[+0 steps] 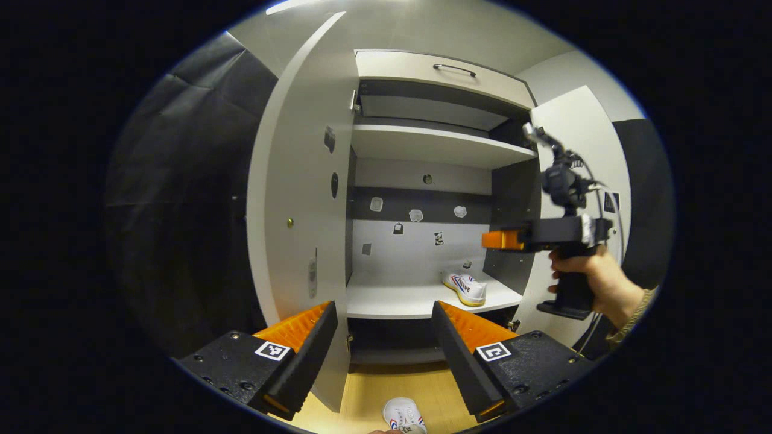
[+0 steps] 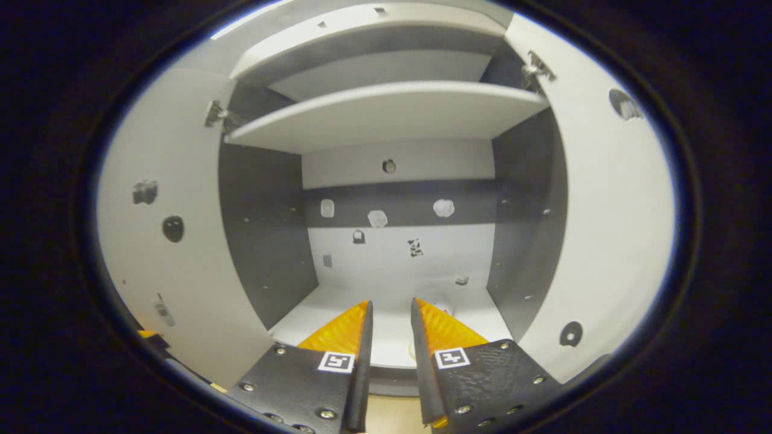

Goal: Grab one shoe with the right hand and put it into the shoe cabinet, grab the other shoe with the left hand and put it into the shoe cabinet; then close the right door with the right hand and the left door with the left hand.

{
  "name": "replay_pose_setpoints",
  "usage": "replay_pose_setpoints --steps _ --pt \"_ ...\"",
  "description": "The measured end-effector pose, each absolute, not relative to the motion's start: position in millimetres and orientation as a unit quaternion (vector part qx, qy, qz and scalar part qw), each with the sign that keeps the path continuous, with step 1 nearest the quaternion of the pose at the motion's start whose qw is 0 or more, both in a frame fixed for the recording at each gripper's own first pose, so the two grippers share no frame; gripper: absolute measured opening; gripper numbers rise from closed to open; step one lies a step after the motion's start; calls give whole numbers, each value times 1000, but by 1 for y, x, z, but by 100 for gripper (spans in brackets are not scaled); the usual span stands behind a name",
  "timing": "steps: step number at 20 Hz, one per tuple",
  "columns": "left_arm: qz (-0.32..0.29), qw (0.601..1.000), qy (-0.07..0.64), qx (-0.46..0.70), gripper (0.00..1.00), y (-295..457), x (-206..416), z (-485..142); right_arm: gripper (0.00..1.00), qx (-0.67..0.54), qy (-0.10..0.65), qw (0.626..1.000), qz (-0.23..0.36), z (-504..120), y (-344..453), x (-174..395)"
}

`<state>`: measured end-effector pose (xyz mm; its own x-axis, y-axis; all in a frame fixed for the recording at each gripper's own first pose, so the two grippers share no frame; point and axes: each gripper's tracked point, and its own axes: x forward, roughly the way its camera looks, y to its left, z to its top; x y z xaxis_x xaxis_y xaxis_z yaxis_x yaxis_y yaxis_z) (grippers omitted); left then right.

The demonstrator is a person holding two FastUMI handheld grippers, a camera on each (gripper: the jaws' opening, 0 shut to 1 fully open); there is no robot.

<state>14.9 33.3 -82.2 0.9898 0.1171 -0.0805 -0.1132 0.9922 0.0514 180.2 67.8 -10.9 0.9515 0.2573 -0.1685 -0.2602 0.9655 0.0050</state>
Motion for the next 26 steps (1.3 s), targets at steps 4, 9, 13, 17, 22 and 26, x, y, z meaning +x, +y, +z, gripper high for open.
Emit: replay_pose_setpoints --steps 4,9,13,17,22,26 --pt "39 994 99 20 96 21 25 -148 34 -19 27 993 111 24 49 125" --pt "17 981 191 3 96 16 27 -240 24 -21 -15 996 85 55 27 81" --pt "14 963 270 6 97 26 20 -318 40 -24 -28 996 79 67 20 58" --pt "9 937 349 16 98 36 6 -395 51 -19 -44 996 78 83 17 44" --pt "7 900 436 15 98 43 -19 -474 61 -23 -65 995 73 98 16 41" --pt "8 878 479 4 97 47 -31 -509 60 -24 -74 995 64 104 8 38"
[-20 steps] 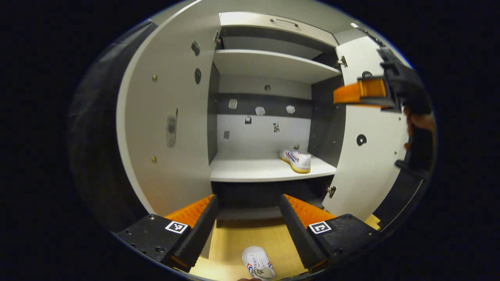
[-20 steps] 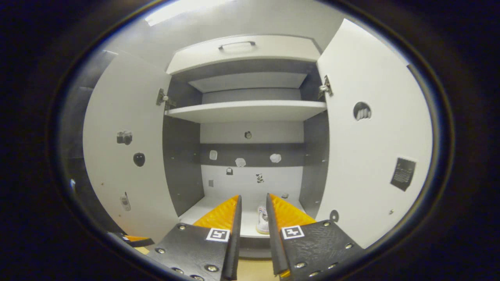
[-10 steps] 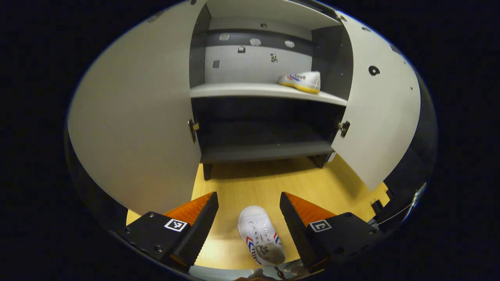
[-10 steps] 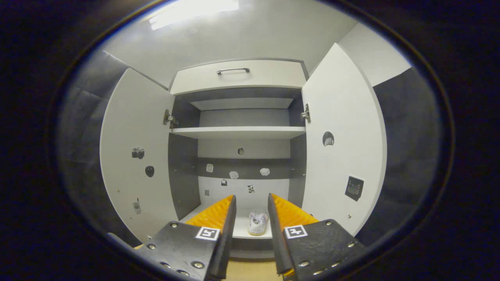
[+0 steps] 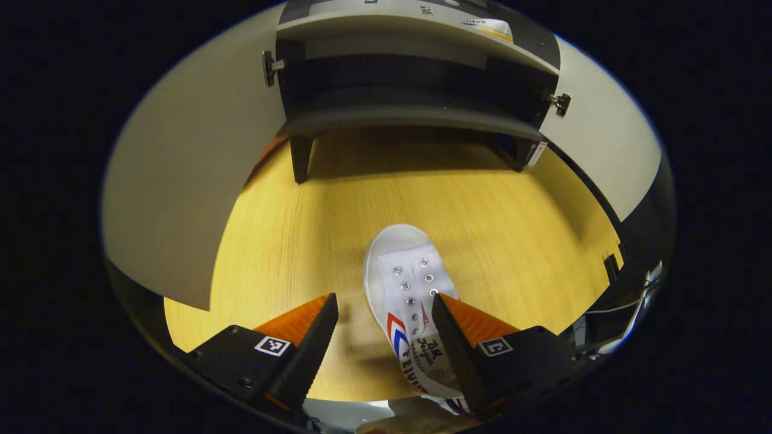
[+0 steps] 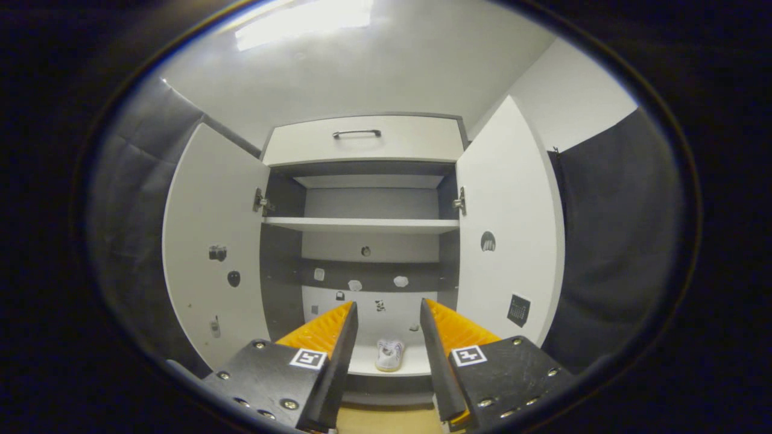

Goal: Grab one shoe with the right hand and put it into the shoe cabinet, grab the other shoe with the left hand and put it into the shoe cabinet; then close the right door with the right hand and the left door with the left hand.

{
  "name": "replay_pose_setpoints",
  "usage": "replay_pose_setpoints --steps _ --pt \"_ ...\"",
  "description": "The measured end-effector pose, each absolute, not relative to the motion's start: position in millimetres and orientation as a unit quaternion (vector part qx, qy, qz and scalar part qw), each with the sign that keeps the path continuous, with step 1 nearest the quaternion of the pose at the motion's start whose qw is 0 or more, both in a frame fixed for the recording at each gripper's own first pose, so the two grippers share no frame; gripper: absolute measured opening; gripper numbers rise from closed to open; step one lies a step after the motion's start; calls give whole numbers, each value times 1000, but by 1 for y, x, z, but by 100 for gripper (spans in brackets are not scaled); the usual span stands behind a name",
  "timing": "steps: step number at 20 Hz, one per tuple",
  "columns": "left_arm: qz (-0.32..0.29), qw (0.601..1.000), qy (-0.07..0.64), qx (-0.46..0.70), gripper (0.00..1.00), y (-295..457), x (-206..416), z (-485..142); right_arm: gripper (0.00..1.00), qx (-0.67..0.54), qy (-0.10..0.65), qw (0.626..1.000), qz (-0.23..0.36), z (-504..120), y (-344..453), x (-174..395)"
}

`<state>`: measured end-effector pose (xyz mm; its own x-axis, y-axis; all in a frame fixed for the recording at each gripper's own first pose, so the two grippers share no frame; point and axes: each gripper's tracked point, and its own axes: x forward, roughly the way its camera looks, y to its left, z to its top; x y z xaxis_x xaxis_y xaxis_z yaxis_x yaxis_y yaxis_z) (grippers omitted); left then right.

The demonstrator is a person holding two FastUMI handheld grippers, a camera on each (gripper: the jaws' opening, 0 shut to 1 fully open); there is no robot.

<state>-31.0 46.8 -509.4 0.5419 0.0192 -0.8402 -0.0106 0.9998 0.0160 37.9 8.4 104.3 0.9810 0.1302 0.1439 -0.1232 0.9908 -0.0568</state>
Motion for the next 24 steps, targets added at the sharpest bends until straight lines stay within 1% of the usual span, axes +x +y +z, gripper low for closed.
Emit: replay_pose_setpoints --steps 2,5,8,10,11,12,14,16,18,19,20,21,22,23,24 --pt "8 868 497 6 97 48 -36 -525 60 -25 -75 995 61 105 4 40" --pt "8 858 513 5 91 51 -38 -534 60 -31 -74 995 58 104 -1 45" --pt "1 848 529 -9 87 45 -38 -539 60 -35 -74 995 54 101 -4 50" --pt "-6 845 534 -31 75 38 -36 -541 60 -31 -74 995 56 99 -1 53" --pt "-4 845 534 -32 57 37 -37 -542 60 -30 -75 995 56 100 -2 54" --pt "-3 846 533 -31 58 38 -36 -542 60 -30 -76 995 56 100 -2 56" --pt "14 841 540 -36 53 39 -36 -540 60 -31 -77 995 55 100 -2 57" --pt "36 829 557 -48 43 40 -36 -538 60 -29 -78 995 56 101 -1 59" --pt "45 824 562 -58 34 41 -34 -539 60 -28 -82 995 55 104 -2 59" --pt "44 826 558 -66 27 41 -33 -537 60 -28 -83 995 55 104 -2 59" --pt "45 828 554 -73 21 42 -32 -533 60 -28 -84 995 55 105 -2 59" --pt "50 830 548 -85 11 42 -32 -534 60 -27 -85 994 55 106 -3 59" --pt "52 829 549 -94 5 41 -31 -532 60 -28 -86 994 54 106 -4 60" --pt "50 832 545 -92 2 43 -30 -528 60 -28 -86 995 53 106 -5 60" --pt "45 835 543 -85 2 42 -29 -523 60 -29 -86 995 52 105 -6 61"
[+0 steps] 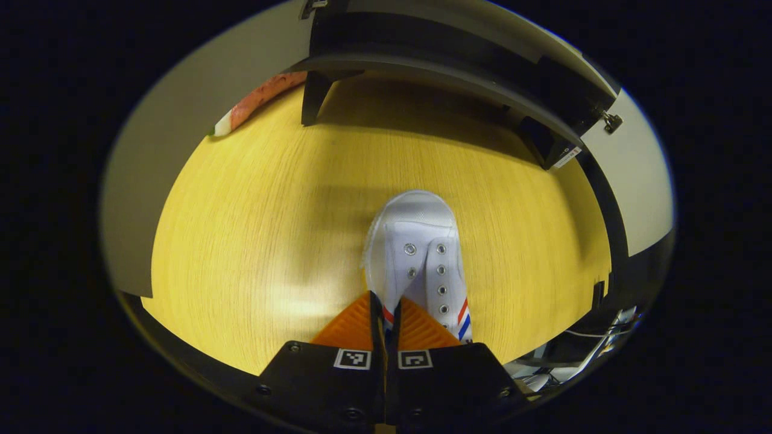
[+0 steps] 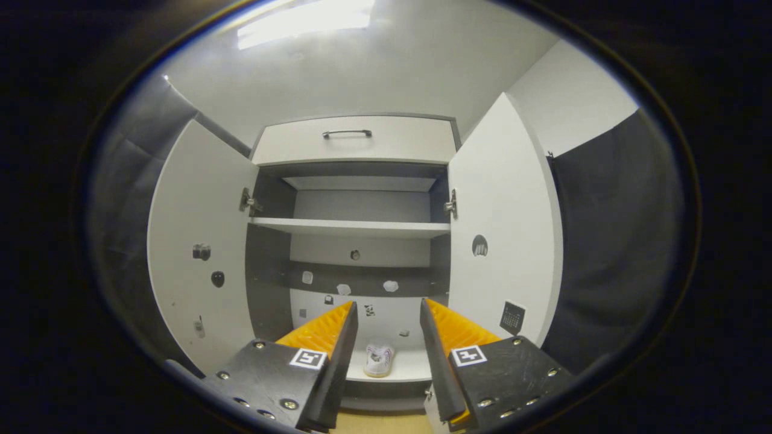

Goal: Grab one shoe with the right hand and put it into the shoe cabinet, grab the other shoe with the left hand and put it into the shoe cabinet; then close the right door with the right hand and the left door with the left hand.

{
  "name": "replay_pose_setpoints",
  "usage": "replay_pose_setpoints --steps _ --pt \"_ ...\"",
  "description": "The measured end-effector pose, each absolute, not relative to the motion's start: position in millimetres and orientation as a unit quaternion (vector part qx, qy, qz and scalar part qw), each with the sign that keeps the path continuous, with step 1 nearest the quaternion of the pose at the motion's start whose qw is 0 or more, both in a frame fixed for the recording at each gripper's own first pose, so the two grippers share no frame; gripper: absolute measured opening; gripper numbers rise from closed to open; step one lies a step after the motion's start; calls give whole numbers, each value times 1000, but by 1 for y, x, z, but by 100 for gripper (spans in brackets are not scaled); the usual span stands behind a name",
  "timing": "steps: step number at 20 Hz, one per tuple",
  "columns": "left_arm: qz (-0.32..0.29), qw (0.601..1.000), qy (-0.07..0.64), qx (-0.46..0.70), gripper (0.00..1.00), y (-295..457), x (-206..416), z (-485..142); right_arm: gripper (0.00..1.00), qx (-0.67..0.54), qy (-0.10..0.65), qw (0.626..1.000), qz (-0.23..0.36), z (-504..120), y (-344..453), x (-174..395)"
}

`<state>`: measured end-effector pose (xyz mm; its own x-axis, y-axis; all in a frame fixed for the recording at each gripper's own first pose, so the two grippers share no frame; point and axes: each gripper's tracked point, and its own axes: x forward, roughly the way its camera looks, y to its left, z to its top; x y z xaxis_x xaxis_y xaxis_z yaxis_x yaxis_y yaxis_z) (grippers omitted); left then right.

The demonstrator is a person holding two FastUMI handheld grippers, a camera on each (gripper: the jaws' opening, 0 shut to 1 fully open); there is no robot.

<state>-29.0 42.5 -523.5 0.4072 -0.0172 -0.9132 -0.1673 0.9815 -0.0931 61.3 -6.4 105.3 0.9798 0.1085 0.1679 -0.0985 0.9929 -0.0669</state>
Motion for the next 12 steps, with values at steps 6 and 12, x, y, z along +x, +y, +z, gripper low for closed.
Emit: replay_pose_setpoints --steps 6,12 --pt "-4 883 461 -86 2 15 19 -426 60 -28 -86 995 45 104 -13 64" --pt "-53 939 330 -83 2 -20 94 -278 60 -32 -92 995 37 106 -24 60"
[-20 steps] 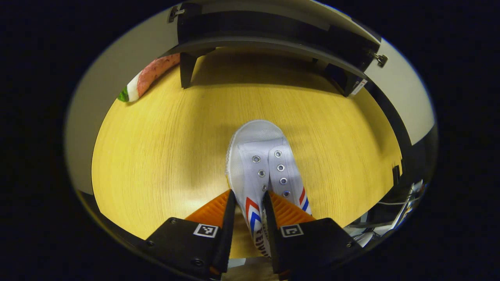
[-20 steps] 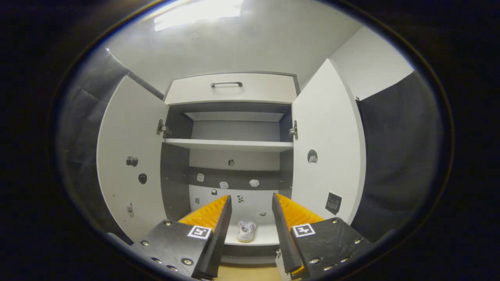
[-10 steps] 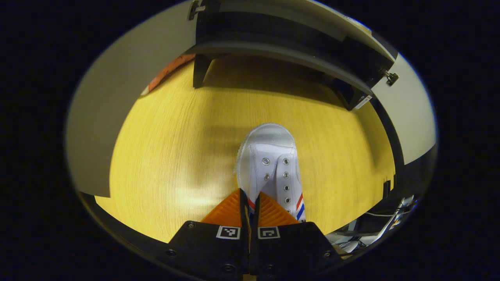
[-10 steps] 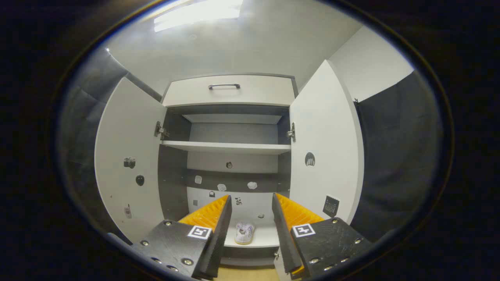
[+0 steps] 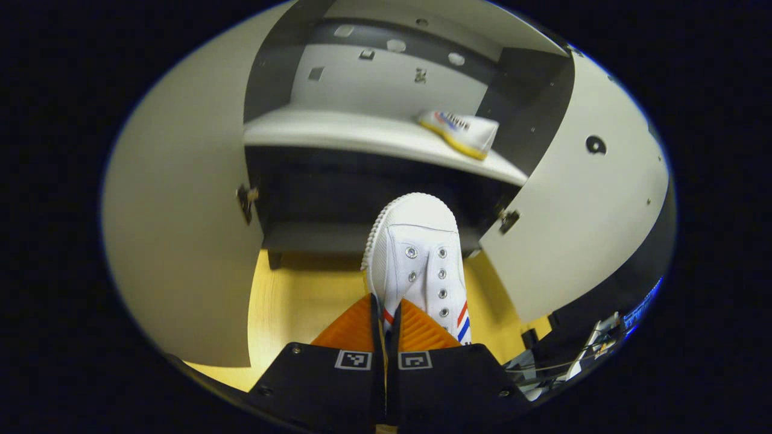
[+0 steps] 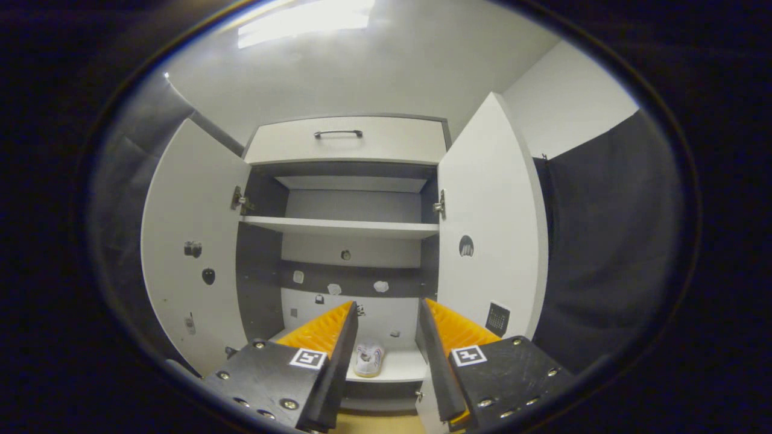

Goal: Grab one shoe with the right hand and put it into the shoe cabinet, grab the other shoe with the left hand and put it into the shoe cabinet; then close the right door with the right hand and the left door with the left hand.

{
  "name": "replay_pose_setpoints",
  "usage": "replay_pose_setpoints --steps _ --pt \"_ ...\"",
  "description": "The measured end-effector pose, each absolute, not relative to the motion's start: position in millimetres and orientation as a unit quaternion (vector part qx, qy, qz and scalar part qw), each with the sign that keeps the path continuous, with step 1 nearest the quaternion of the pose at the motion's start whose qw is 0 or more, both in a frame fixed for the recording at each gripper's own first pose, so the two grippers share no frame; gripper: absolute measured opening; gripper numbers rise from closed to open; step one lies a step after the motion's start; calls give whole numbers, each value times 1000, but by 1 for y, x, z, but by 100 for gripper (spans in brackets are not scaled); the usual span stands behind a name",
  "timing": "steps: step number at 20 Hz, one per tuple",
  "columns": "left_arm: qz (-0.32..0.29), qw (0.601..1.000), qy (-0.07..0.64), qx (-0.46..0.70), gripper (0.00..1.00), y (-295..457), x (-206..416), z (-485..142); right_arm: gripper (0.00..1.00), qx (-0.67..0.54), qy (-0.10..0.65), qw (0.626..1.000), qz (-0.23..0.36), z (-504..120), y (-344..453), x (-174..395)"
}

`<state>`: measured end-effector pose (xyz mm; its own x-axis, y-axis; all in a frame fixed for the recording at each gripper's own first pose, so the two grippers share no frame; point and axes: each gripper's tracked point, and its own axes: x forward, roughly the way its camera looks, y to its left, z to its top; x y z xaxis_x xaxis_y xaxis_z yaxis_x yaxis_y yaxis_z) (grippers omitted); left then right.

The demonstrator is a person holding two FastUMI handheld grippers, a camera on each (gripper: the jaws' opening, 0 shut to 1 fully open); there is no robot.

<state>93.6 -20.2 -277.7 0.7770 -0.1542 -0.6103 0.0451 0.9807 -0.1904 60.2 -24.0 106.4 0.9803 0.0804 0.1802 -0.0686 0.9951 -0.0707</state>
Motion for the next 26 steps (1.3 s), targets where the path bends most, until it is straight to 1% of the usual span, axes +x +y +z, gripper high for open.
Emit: replay_pose_setpoints --steps 3,4,5,9,10,11,12,13,14,15,16,17,18,21,26 --pt "-71 957 269 -81 2 -30 136 -215 60 -28 -97 994 35 110 -30 58" --pt "-75 962 250 -79 5 -32 154 -198 60 -27 -99 994 34 111 -32 58" --pt "-74 966 235 -75 2 -37 172 -188 60 -26 -100 994 33 113 -34 57" --pt "-48 976 204 -63 1 -36 231 -142 60 -19 -103 994 34 117 -40 52" --pt "-40 975 208 -64 1 -33 243 -140 60 -17 -104 994 36 118 -42 50" --pt "-30 974 216 -65 1 -28 260 -137 58 -15 -104 994 37 119 -43 49" --pt "-21 973 222 -63 2 -24 277 -138 60 -15 -104 994 38 119 -44 47" --pt "-12 972 226 -62 5 -21 289 -140 58 -15 -104 994 39 119 -46 45" --pt "-7 971 233 -58 2 -18 301 -144 60 -15 -103 994 41 119 -46 44" --pt "-3 969 240 -53 2 -14 315 -149 60 -14 -101 994 42 119 -47 42" --pt "2 967 249 -50 5 -11 325 -156 60 -14 -99 994 43 117 -49 41" --pt "7 964 261 -49 2 -9 331 -163 60 -13 -99 994 43 117 -51 39" --pt "12 961 273 -49 2 -5 336 -171 58 -14 -100 994 44 117 -52 37" --pt "9 952 298 -66 2 -2 348 -184 58 -21 -102 994 44 118 -54 29" --pt "7 947 315 -56 1 1 358 -197 58 -21 -102 994 42 118 -58 20"
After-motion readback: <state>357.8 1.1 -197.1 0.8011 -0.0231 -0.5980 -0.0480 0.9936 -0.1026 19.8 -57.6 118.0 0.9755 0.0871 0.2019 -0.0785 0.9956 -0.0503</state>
